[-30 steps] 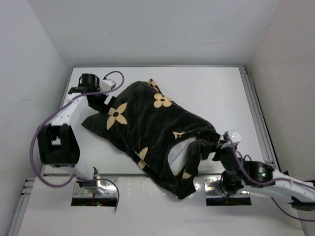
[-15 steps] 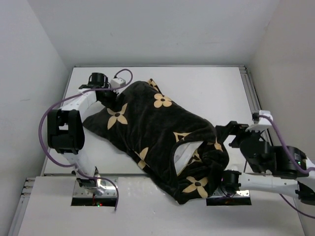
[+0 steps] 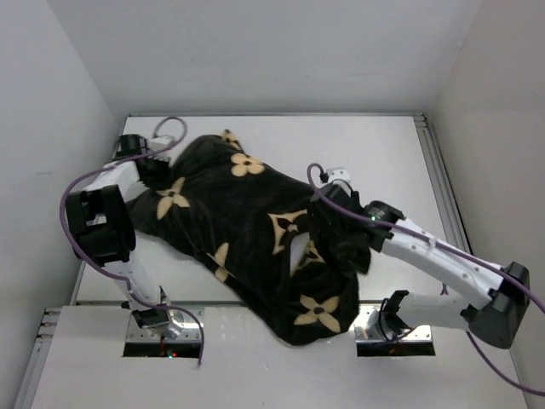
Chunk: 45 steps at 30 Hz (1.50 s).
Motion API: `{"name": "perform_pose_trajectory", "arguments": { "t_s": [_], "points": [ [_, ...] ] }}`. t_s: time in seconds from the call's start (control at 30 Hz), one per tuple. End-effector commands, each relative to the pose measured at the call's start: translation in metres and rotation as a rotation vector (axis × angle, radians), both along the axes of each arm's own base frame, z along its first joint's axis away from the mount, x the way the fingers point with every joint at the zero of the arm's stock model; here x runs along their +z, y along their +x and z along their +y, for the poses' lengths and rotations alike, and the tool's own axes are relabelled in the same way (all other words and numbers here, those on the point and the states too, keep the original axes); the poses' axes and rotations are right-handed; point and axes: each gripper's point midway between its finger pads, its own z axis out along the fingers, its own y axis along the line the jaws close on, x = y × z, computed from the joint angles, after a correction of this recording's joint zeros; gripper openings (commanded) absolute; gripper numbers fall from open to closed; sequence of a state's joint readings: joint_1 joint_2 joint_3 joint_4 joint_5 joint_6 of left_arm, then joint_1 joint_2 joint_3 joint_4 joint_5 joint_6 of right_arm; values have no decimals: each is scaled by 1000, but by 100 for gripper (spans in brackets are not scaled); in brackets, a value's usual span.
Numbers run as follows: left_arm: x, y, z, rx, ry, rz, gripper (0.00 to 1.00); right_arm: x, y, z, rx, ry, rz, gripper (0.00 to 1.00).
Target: Put the pillow into the pillowcase
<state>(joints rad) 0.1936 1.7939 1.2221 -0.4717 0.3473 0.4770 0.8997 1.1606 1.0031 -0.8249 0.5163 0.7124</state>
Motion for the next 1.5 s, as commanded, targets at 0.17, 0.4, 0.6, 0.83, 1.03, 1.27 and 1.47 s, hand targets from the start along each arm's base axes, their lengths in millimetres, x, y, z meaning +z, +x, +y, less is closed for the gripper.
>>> {"name": "perform_pose_trajectory", "arguments": {
  "t_s": [0.17, 0.4, 0.6, 0.83, 1.03, 1.27, 1.47],
  "points": [
    [20, -91, 172, 409, 185, -31, 0, 18, 71, 84, 193, 414, -30, 47],
    [40, -106, 143, 308, 108, -53, 7, -12, 69, 83, 199, 597, 82, 47],
    [54, -157, 197, 431, 218, 55, 100, -100, 5, 17, 42, 344, 280, 99],
    [21, -222, 203, 383, 365, 266, 100, -139, -60, -12, -47, 387, 423, 99],
    [-19, -250, 207, 428, 404, 381, 100, -160, -83, 24, 41, 521, 427, 97],
    [6, -216, 168, 246, 227, 190, 95, -160, -53, 38, -15, 668, 371, 22],
    [19, -212, 123, 109, -45, 256, 0, 14, -1, 92, 361, 800, 120, 0]
  ]
}}
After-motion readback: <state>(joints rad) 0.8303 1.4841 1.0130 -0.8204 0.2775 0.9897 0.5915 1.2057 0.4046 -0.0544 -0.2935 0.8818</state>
